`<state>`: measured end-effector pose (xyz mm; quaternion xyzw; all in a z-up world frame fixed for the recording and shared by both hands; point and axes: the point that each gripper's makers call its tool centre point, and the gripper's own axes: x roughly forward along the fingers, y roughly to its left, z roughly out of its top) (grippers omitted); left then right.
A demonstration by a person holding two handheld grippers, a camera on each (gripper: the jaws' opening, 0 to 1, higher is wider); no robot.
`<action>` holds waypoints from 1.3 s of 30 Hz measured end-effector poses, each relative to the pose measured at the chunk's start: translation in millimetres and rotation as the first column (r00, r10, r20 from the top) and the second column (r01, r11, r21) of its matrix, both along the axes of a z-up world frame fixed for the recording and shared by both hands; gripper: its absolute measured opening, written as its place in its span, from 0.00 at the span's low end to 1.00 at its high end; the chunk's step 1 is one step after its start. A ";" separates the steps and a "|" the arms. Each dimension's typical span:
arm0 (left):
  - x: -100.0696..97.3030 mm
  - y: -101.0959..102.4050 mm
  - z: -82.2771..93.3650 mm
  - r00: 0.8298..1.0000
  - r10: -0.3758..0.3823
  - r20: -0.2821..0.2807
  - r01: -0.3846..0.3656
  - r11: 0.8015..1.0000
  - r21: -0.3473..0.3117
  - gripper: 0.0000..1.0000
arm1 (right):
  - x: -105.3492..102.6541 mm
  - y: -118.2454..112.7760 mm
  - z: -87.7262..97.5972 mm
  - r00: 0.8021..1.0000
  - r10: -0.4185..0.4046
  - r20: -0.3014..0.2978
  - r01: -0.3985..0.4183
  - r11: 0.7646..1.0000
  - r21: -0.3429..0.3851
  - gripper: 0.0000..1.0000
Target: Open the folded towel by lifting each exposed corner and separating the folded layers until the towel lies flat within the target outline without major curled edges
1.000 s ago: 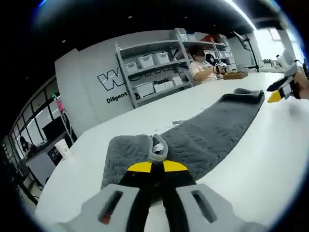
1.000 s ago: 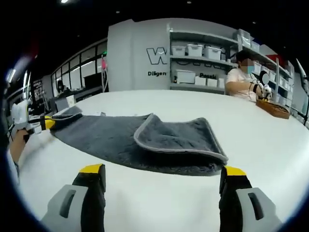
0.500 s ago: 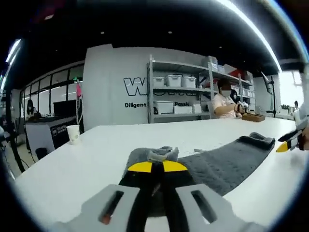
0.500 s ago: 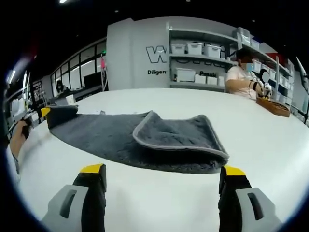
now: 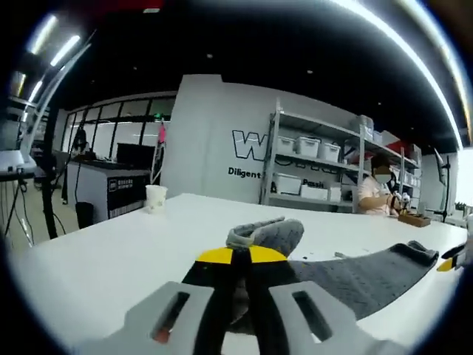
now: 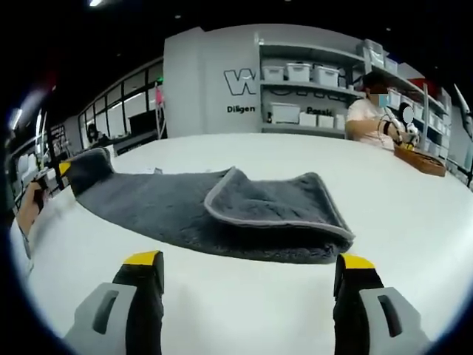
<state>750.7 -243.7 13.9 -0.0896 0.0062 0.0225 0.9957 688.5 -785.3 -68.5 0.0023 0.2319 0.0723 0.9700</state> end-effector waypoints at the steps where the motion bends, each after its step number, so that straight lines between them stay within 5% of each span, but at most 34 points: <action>1: -1.7 5.0 -1.5 1.000 0.013 0.000 -0.013 1.000 -0.007 0.03 | -0.1 0.1 -0.4 1.000 0.000 -0.001 0.000 1.000 0.001 0.95; 13: -5.2 44.4 -29.3 0.992 0.107 -0.061 -0.111 0.992 -0.055 0.03 | -2.2 1.5 -5.0 1.000 -0.001 -0.012 0.001 1.000 -0.002 0.95; 32: -10.0 86.9 -73.0 0.945 0.214 -0.248 -0.195 0.976 0.100 0.04 | -0.9 2.6 -10.0 1.000 0.003 -0.028 -0.004 1.000 -0.008 0.94; 37: -13.3 84.7 -67.8 0.951 0.204 -0.232 -0.190 0.978 0.082 0.08 | -1.3 3.0 -9.6 1.000 0.005 -0.028 -0.005 1.000 -0.008 0.94; 39: -17.0 84.9 -63.6 0.949 0.216 -0.228 -0.200 0.975 0.092 0.20 | -1.6 3.1 -9.2 1.000 0.005 -0.027 -0.005 1.000 -0.005 0.94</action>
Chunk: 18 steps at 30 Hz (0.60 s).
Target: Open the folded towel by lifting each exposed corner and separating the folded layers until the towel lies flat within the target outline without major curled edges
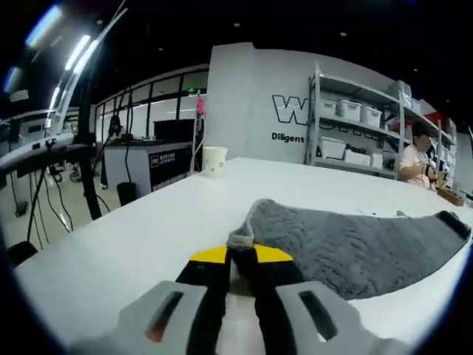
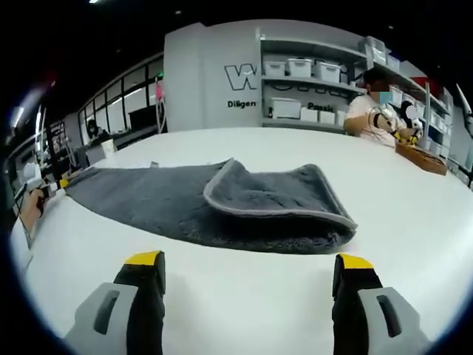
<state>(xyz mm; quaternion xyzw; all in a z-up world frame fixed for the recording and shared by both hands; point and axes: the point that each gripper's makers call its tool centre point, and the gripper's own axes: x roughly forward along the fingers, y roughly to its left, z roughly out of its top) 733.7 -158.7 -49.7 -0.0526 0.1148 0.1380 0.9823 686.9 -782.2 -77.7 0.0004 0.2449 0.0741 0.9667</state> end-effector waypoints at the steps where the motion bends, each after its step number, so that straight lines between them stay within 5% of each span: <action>1: -1.5 1.0 2.2 1.000 0.008 0.002 -0.008 1.000 0.003 0.29 | 0.0 -0.1 0.1 1.000 0.000 0.001 0.000 1.000 0.000 0.94; 5: -10.2 2.6 10.3 1.000 0.021 0.010 -0.021 0.999 -0.028 0.61 | 0.3 -0.1 0.3 1.000 0.002 0.001 -0.002 1.000 0.006 0.94; 14: -21.2 -11.0 26.5 0.999 -0.033 0.017 0.033 0.999 -0.040 0.86 | 1.9 1.2 1.8 1.000 0.005 0.005 -0.005 1.000 0.011 0.93; 18: -23.4 -30.6 32.0 0.992 -0.122 0.026 0.123 0.991 -0.049 0.94 | 1.7 1.9 0.7 1.000 0.008 0.001 -0.008 1.000 0.011 0.94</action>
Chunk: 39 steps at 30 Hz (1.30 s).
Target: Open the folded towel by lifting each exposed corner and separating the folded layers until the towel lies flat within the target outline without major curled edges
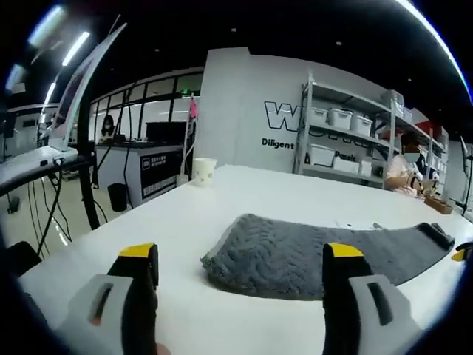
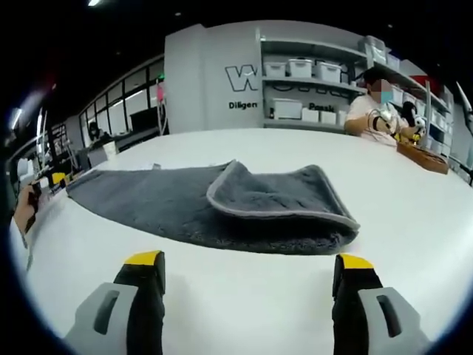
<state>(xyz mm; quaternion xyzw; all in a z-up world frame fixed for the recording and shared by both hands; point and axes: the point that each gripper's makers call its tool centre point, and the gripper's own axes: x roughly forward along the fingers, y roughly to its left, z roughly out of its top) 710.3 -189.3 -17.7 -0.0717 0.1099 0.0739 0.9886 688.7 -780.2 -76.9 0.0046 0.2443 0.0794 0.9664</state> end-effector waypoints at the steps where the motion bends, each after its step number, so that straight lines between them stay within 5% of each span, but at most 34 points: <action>1: -1.2 -4.8 -2.3 1.000 -0.027 -0.016 0.027 1.000 0.015 0.97 | 0.0 0.0 -0.1 1.000 0.000 0.000 0.000 1.000 0.000 0.94; 7: -1.9 -22.3 -4.7 0.990 -0.132 -0.050 0.132 0.991 0.007 0.99 | -0.1 -0.2 0.5 1.000 -0.001 0.001 0.001 1.000 -0.005 0.95; 10: -4.2 -39.6 -9.0 0.971 -0.221 -0.090 0.224 0.974 0.026 0.99 | -0.1 -0.9 0.8 1.000 -0.003 0.002 0.003 1.000 -0.009 0.95; 17: -11.2 -58.8 -15.1 0.949 -0.294 -0.118 0.299 0.954 0.026 0.99 | -1.0 -1.9 0.9 1.000 -0.006 0.003 0.006 1.000 -0.015 0.94; 29: -34.3 -68.4 -32.4 0.928 -0.326 -0.181 0.342 0.937 0.067 0.99 | -1.6 1.0 3.7 1.000 0.006 0.010 -0.005 0.999 -0.039 0.95; 31: -36.6 -75.6 -33.3 0.915 -0.357 -0.189 0.372 0.927 0.046 0.99 | -1.8 1.5 4.4 1.000 0.009 0.012 -0.008 0.999 -0.044 0.94; 39: -39.8 -79.7 -36.7 0.909 -0.372 -0.189 0.384 0.923 0.030 0.99 | -1.9 7.1 4.9 0.999 0.030 0.017 -0.030 0.998 -0.048 0.93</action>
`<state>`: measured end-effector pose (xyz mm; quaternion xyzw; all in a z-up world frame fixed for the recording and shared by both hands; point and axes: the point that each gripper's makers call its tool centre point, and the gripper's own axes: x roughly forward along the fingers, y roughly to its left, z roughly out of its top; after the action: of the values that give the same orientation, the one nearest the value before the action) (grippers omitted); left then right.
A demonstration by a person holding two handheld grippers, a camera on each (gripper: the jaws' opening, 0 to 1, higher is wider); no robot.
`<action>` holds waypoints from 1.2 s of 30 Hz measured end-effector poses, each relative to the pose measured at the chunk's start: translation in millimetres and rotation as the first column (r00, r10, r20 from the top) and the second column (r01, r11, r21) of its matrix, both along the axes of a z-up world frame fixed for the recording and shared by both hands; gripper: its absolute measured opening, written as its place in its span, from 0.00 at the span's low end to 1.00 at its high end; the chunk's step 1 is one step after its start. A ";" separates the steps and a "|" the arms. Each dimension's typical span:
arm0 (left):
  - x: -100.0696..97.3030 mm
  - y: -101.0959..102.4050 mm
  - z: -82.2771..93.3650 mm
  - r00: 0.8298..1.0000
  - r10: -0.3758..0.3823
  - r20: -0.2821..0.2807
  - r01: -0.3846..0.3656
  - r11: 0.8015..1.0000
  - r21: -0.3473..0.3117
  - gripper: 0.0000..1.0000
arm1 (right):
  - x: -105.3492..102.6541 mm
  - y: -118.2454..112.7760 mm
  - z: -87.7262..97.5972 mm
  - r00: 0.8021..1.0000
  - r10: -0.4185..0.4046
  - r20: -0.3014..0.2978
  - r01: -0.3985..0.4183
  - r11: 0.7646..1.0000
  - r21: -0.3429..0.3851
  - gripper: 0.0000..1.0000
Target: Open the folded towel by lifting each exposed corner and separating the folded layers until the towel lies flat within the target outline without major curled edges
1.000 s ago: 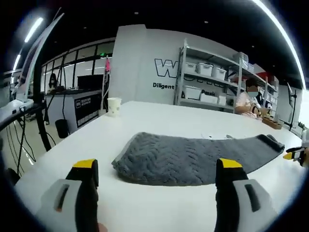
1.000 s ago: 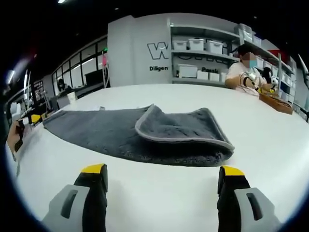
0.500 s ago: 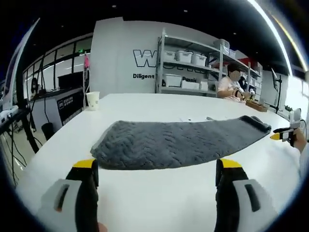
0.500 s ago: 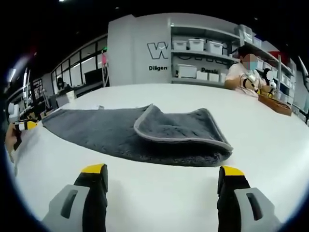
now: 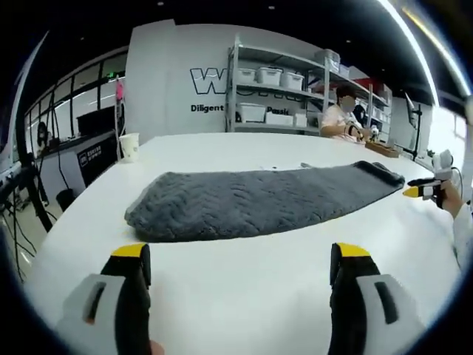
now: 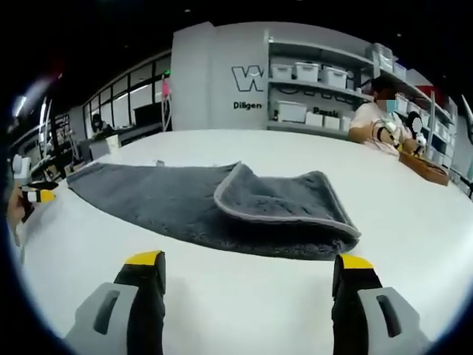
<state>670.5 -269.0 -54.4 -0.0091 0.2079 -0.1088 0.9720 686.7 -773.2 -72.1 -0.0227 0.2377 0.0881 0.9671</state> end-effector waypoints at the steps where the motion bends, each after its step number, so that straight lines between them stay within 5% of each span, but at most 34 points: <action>1: -0.5 -0.8 0.0 1.000 -0.003 0.002 0.003 1.000 -0.007 0.99 | 0.6 1.3 1.0 1.000 0.006 0.005 -0.006 1.000 -0.006 0.93; 8: -5.1 3.2 -9.6 1.000 -0.012 -0.029 0.012 1.000 0.004 0.98 | 11.5 6.2 13.1 0.994 0.041 0.098 -0.025 0.987 -0.159 0.91; 13: -5.0 0.6 -3.3 1.000 -0.024 -0.011 0.024 1.000 -0.013 0.98 | 17.3 10.2 32.4 0.975 0.090 0.203 -0.022 0.948 -0.317 0.77; 18: -4.7 -6.6 -4.4 0.999 -0.049 -0.015 0.049 0.998 -0.031 0.97 | 20.7 17.2 39.6 0.962 0.131 0.238 -0.020 0.908 -0.417 0.72; 24: -4.6 -11.6 -6.3 0.997 -0.068 -0.024 0.068 0.997 -0.027 0.96 | 27.1 18.8 41.7 0.952 0.175 0.252 0.004 0.814 -0.581 0.54; 27: -5.1 -12.9 -5.8 0.997 -0.071 -0.022 0.070 0.997 -0.030 0.96 | 29.4 23.9 33.7 0.954 0.185 0.234 -0.010 0.804 -0.595 0.50; 31: -5.6 -13.7 -6.8 0.997 -0.072 -0.026 0.072 0.997 -0.032 0.96 | 35.4 30.5 33.6 0.944 0.237 0.228 -0.015 0.724 -0.690 0.42; 36: -6.1 -15.3 -7.8 0.997 -0.077 -0.030 0.076 0.996 -0.036 0.96 | 41.9 34.1 30.2 0.944 0.247 0.220 -0.005 0.675 -0.737 0.27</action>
<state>664.4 -284.3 -62.3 -0.0196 0.2215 -0.1495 0.9634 728.6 -739.1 -41.8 -0.4342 0.1001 0.0492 0.8939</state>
